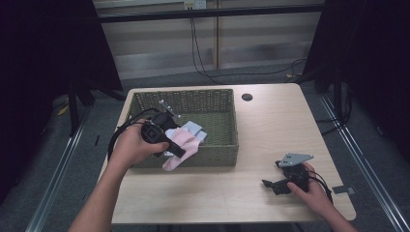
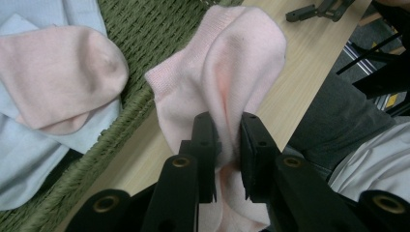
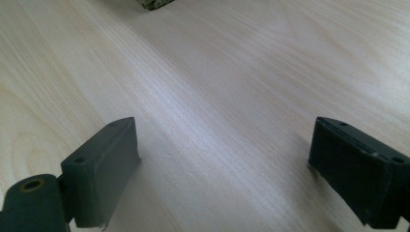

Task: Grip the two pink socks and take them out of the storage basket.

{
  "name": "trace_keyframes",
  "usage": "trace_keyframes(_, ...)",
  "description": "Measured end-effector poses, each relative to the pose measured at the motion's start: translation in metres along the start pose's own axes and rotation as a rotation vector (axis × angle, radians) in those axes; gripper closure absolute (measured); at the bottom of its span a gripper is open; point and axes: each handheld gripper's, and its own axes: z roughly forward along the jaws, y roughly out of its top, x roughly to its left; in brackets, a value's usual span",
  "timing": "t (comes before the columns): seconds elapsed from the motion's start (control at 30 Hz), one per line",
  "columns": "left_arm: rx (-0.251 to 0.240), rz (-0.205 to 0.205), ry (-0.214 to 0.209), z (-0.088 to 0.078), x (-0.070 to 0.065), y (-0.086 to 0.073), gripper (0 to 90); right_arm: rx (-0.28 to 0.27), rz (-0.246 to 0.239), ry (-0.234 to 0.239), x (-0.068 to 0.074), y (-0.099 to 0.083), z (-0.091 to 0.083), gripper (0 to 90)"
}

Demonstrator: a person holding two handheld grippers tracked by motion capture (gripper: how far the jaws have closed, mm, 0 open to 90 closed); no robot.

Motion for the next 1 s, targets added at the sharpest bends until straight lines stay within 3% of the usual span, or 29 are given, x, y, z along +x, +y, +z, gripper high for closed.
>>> trace_keyframes(0.6, -0.003, 0.016, -0.017, 0.034, -0.004, -0.008, 77.4, 0.000, 0.000, 0.000, 0.000, 0.000, 0.000, 9.7)
trace_keyframes(1.0, 0.016, 0.024, 0.001, 0.062, -0.003, -0.013, 76.9, 0.000, 0.000, 0.000, 0.000, 0.000, 0.000, 9.7)
